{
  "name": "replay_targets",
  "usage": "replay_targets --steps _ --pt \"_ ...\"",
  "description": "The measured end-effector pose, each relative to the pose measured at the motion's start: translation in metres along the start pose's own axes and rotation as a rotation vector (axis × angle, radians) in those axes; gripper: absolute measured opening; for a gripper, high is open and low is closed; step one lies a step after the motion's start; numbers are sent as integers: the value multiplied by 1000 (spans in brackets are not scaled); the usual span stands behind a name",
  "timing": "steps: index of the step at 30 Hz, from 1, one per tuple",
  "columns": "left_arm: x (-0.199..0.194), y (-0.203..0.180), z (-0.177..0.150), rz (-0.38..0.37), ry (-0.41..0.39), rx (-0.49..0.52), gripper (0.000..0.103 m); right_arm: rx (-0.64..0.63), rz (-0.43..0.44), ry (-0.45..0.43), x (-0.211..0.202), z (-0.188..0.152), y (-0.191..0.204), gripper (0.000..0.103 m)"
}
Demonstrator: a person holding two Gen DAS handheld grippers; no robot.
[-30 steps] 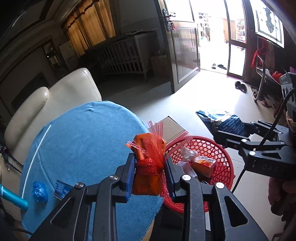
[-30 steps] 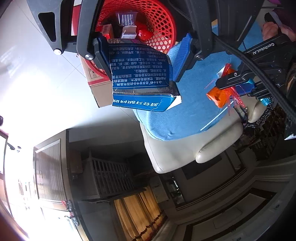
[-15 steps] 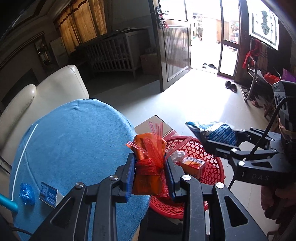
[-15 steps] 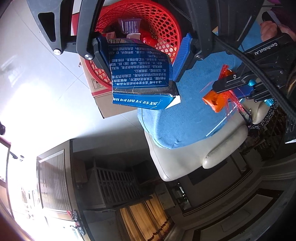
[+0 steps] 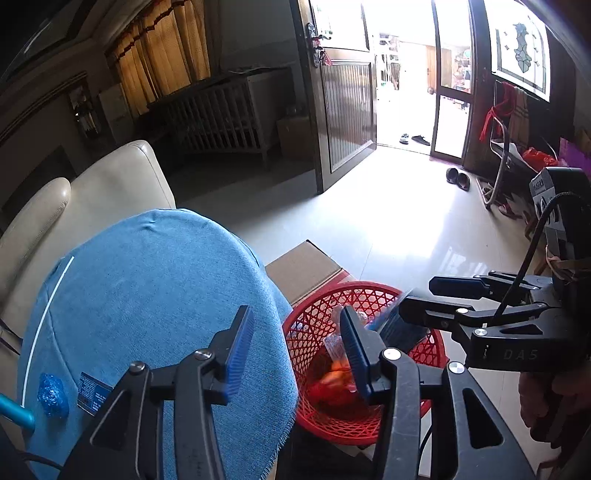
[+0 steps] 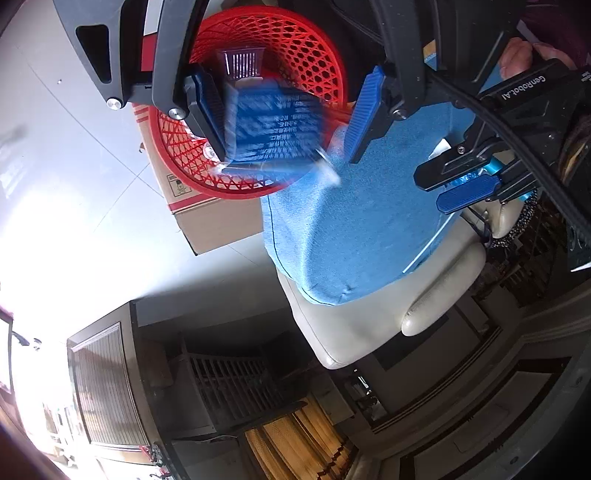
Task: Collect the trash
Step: 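Lower both items over the red wastebasket and open both tools, then move both tools back over the table toward the small blue box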
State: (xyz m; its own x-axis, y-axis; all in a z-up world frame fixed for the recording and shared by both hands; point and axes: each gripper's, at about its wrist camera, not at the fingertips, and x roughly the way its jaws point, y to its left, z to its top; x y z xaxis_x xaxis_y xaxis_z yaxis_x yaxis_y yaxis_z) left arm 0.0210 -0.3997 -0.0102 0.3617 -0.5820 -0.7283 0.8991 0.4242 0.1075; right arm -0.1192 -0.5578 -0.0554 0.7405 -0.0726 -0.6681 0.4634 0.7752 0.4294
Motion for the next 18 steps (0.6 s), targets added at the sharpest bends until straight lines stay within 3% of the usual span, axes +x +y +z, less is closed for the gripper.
replay_targets --steps 18 --pt "-3 11 -8 35 -2 -41 51 1 4 -11 -1 2 5 66"
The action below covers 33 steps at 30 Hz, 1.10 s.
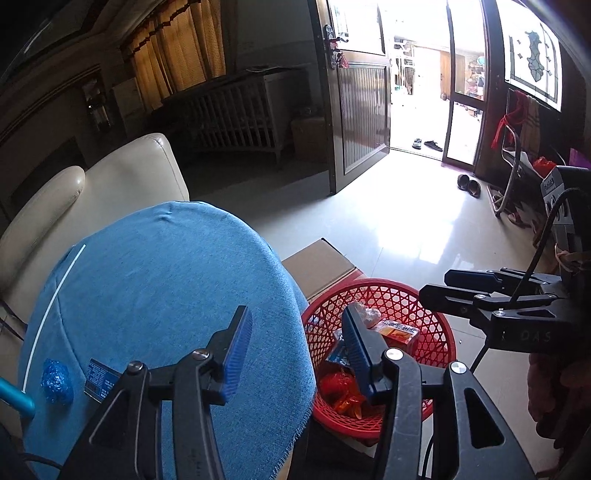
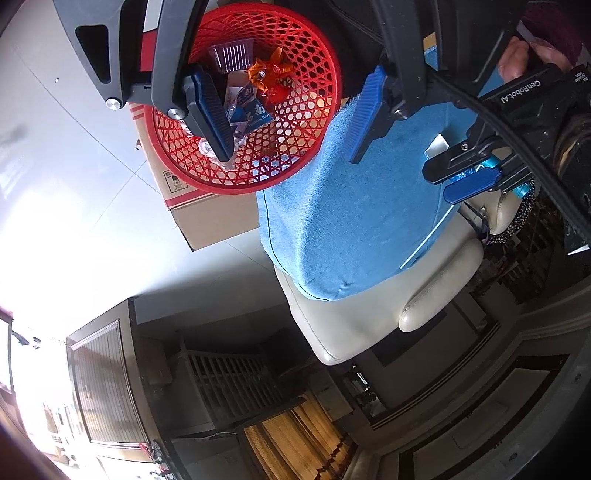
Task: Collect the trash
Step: 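Move both tools back over the table toward the small blue box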
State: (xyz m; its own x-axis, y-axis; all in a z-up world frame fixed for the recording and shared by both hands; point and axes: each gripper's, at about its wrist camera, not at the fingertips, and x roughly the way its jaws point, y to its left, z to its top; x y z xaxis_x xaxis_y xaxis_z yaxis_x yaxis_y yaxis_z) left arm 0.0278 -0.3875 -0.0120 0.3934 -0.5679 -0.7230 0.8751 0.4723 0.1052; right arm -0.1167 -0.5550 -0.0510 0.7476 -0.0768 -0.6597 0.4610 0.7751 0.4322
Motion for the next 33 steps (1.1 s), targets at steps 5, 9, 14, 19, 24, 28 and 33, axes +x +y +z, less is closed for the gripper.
replay_targets --steps 5,9,14,19,24,28,33 --pt "-2 1 0 9 -8 10 52 1 -2 -2 0 1 1 66" --pt "-4 1 0 6 -15 10 52 1 -3 -3 0 2 1 66" --pt "-8 2 -1 4 -22 14 52 -1 -3 -6 -2 3 3 66" --pt "-14 5 -2 6 -30 10 52 -4 -2 -8 -2 4 6 66" --pt "-18 12 -4 10 -36 -11 56 -16 1 -10 -4 5 12 66" --pt "-24 19 -7 21 -59 -27 69 -25 4 -10 -4 6 16 66" --pt "-29 29 -10 29 -66 -44 69 -37 6 -9 -4 8 22 66"
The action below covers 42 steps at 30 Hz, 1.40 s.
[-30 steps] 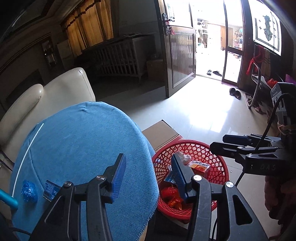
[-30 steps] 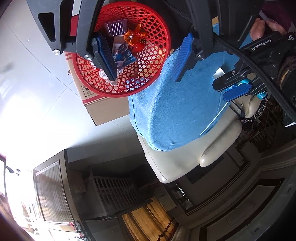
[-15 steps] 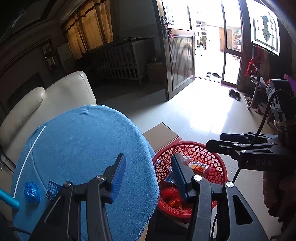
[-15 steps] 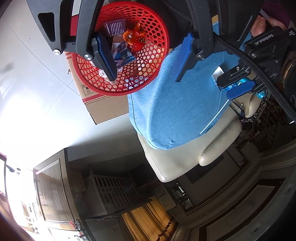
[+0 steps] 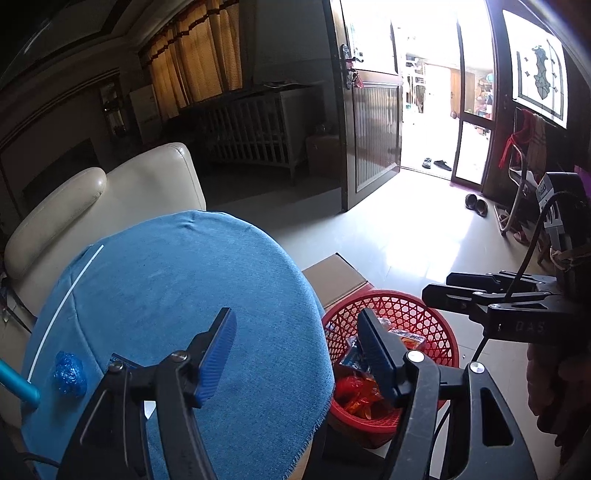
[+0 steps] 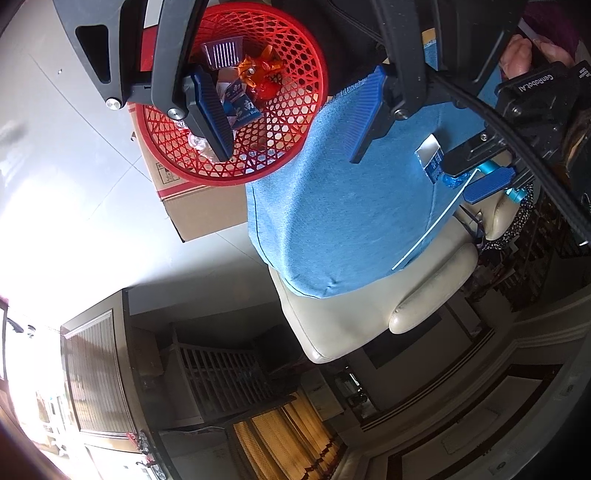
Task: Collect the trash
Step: 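Move both tools back over the table toward the small blue box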
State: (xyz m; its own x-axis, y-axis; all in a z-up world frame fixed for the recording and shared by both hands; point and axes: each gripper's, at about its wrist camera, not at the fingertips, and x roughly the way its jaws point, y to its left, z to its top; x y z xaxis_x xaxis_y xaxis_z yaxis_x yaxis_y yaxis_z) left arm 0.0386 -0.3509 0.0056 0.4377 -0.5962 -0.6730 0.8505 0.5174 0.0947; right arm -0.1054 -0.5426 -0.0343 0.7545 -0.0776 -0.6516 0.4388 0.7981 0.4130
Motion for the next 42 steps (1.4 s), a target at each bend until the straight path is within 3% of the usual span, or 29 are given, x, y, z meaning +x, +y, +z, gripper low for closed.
replay_targets --steps 14,26,34,42 --pt "-15 42 -19 66 -1 -63 69 -36 3 5 3 2 18 66" --pt "-35 107 -54 202 7 -153 69 -79 25 28 13 2 43 66" --pt "-54 185 -106 332 64 -315 69 -149 112 88 42 7 84 66" --pt "-66 241 -155 433 116 -441 69 -217 261 218 102 7 152 66"
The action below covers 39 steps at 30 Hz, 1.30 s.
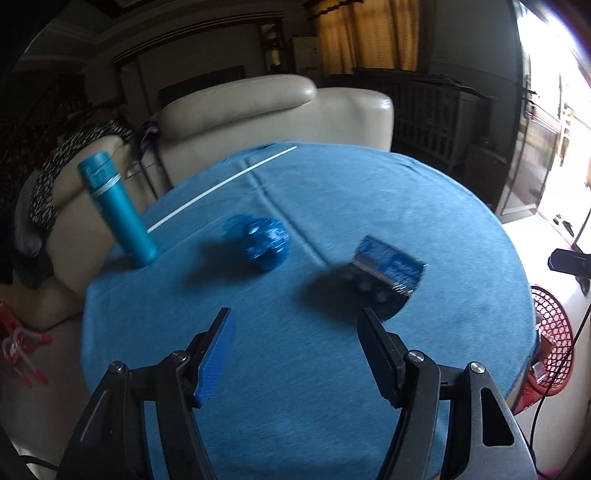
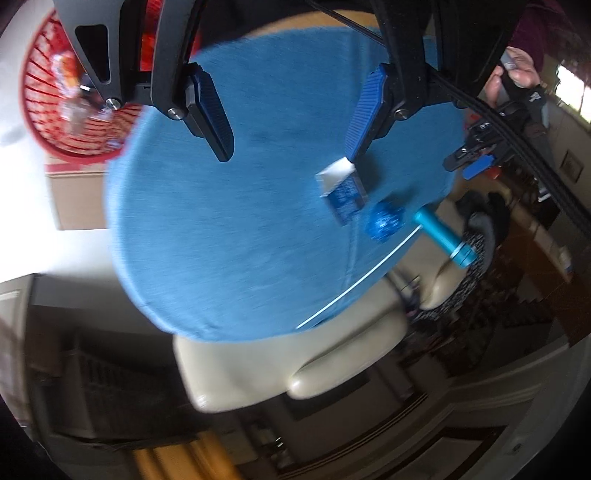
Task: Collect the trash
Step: 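Move both tools back over the table toward the small blue box, then grasp the blue plastic bag with the left tool while the right tool grasps the blue box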
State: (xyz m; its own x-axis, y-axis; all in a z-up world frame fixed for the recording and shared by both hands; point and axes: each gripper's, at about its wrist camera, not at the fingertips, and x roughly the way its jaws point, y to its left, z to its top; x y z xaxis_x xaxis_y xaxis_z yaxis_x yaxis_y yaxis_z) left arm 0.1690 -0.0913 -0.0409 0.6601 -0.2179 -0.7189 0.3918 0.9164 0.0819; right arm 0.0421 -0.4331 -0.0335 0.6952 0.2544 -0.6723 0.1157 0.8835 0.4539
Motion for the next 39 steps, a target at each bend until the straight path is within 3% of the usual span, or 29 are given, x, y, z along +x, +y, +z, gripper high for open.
replay_targets --steps 8,17,20,27,28,30,34,39 --pt "10 47 -33 54 72 -107 69 -19 135 152 109 31 35 71" --pt "12 95 -49 115 100 -191 69 6 117 301 218 58 44 72" --pt "18 104 -42 109 101 -212 69 -61 114 321 228 52 63 72" --pt "37 96 7 16 78 -214 69 -304 -36 345 245 21 107 72" --pt "42 92 15 -3 76 -214 69 -317 -51 328 246 18 108 72" --pt "58 83 35 -27 79 -207 70 -330 -59 303 246 15 109 58" --pt "96 65 70 -79 107 -194 70 -319 -52 276 237 11 103 57" --pt "153 49 94 -119 203 -217 70 -300 -47 212 206 7 95 57"
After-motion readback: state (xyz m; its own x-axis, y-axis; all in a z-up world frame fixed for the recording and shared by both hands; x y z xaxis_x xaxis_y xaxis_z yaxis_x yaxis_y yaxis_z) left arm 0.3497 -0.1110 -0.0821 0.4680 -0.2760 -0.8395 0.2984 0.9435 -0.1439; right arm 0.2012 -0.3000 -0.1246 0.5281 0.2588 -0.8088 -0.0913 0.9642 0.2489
